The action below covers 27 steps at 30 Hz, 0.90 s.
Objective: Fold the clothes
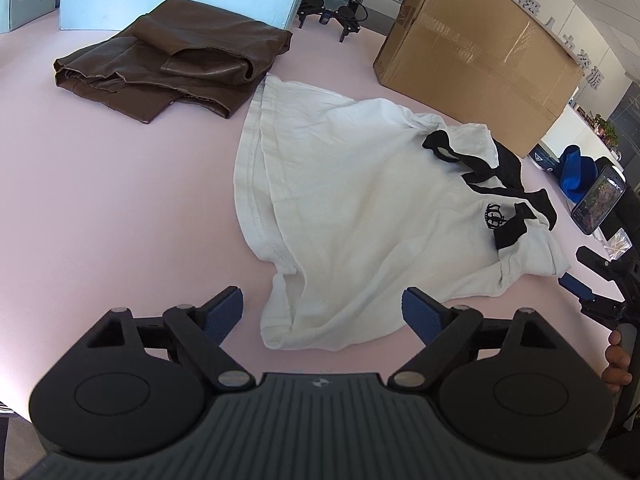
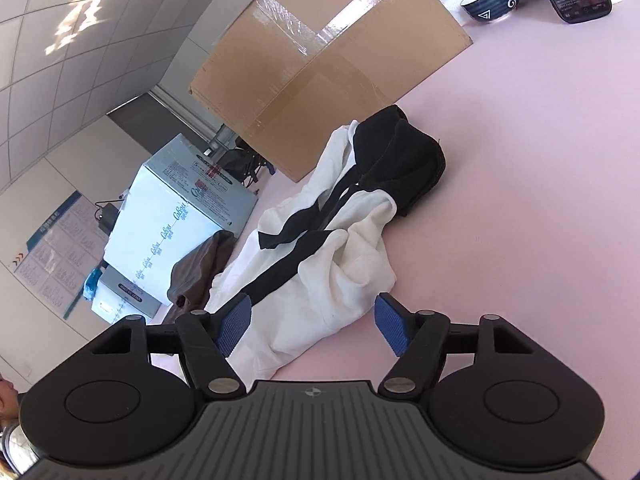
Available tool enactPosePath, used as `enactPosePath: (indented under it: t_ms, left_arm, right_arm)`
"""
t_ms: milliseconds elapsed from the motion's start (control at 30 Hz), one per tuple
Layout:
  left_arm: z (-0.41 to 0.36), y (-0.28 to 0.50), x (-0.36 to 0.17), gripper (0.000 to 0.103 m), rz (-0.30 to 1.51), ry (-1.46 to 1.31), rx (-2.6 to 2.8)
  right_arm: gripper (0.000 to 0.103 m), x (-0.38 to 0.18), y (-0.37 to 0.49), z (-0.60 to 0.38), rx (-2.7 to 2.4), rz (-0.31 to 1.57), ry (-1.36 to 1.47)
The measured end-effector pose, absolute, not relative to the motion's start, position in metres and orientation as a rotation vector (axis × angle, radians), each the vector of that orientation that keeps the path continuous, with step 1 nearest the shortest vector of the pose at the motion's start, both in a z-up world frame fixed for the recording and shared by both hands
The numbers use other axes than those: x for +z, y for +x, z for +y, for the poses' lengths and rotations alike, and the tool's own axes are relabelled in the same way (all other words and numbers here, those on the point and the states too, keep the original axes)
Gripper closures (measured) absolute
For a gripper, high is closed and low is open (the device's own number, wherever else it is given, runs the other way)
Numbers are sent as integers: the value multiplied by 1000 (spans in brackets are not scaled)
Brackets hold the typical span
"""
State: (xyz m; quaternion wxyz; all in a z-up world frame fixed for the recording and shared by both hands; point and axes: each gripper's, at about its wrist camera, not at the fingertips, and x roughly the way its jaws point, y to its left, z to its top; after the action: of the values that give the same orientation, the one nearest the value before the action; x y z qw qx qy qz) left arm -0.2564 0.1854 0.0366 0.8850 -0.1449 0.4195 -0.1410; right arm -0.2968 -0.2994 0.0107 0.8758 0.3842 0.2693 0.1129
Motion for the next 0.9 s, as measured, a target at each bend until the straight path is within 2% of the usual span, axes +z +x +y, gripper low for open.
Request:
enactPosePath:
  t_ms: [133,167,200,233,267,300,333,367,400,533,733,900]
  left_arm:
    - [187,-249,32,19,874,-378,-293]
    - [185,-247,32,26,872,-380,-292]
    - [183,-246,32,40,866,-384,-282]
    - [182,-244,32,51,862,-390,-267]
    - [183,-242,31,74,863,-408,-257]
    - [184,-240,30,85,869,-430,-255]
    - [187,-238,28,87,870,-457,-255]
    - [189,-238,28,92,866,-468,-251]
    - [189,-238,28,96,861,-454,-244]
    - [184,-241,35,99,847,-408,-281]
    - [181,-245,44,99,858,-383,-344]
    - [192,-247,38,99,930,-414,-370]
  right_arm:
    - [42,3,-282,-300,207,605,862]
    - [42,4,-281,-301,211,608,865]
    - [43,4,-279,-300,204,618,861]
    - [49,4,-277,-299,196,628,856]
    - [60,4,-275,-298,189,638,851]
    - [67,3,-273,-297,187,650,849]
    - [82,1,-270,-295,193,669,863]
    - [88,-1,-270,-295,202,676,880]
    - [89,-2,-270,-296,206,674,887]
    - [94,9,-284,-296,192,614,825]
    - [95,24,-302,-305,161,543,810]
    - [95,30,-314,-311,188,577,795]
